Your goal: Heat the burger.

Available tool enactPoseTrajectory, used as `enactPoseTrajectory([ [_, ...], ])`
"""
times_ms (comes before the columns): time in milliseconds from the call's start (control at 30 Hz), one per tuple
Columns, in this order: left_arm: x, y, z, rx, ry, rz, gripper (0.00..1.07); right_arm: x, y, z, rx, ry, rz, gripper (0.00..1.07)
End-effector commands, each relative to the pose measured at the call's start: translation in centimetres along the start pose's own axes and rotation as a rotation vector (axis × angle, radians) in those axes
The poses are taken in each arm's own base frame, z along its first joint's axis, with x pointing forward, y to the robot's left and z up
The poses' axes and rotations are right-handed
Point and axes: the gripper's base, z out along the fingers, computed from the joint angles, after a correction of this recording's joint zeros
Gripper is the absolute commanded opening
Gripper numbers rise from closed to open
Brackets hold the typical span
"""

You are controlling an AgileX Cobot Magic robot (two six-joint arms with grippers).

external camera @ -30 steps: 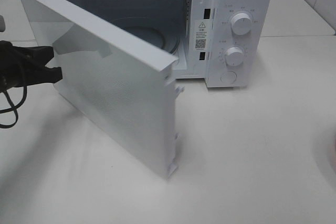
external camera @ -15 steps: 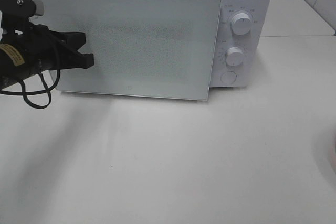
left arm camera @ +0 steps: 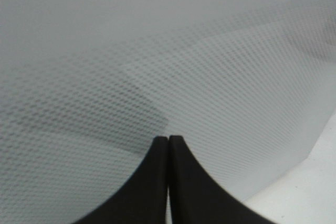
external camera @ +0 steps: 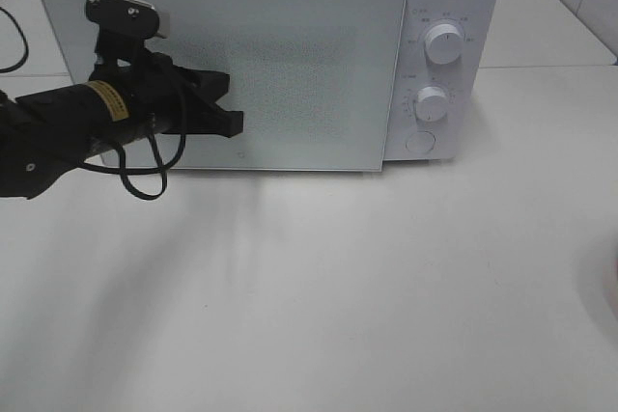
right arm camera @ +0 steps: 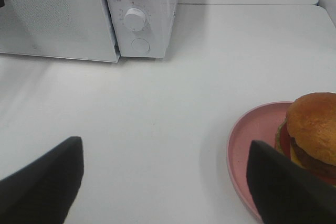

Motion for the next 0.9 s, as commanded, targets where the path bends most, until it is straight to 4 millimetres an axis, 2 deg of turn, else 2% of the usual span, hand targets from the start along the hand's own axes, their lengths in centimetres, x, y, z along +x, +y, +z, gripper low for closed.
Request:
enactPoseTrajectory([
  [33, -1.4, 0.0, 1.4, -0.035, -0.054, -0.05, 0.0, 0.2, 0.0, -0.3, 0.005, -0.037, 0.008, 0.76],
  [567, -3.7, -3.1, 6.1, 0.013, -0.101, -0.067, 0.0, 0.2, 0.0, -0.3, 0.005, -0.037, 0.007, 0.76],
  [900, -4.9, -4.5, 7.7, 0.038, -0.099, -0.062, 0.0, 0.2, 0.0, -0.3, 0.005, -0.037, 0.007, 0.76],
])
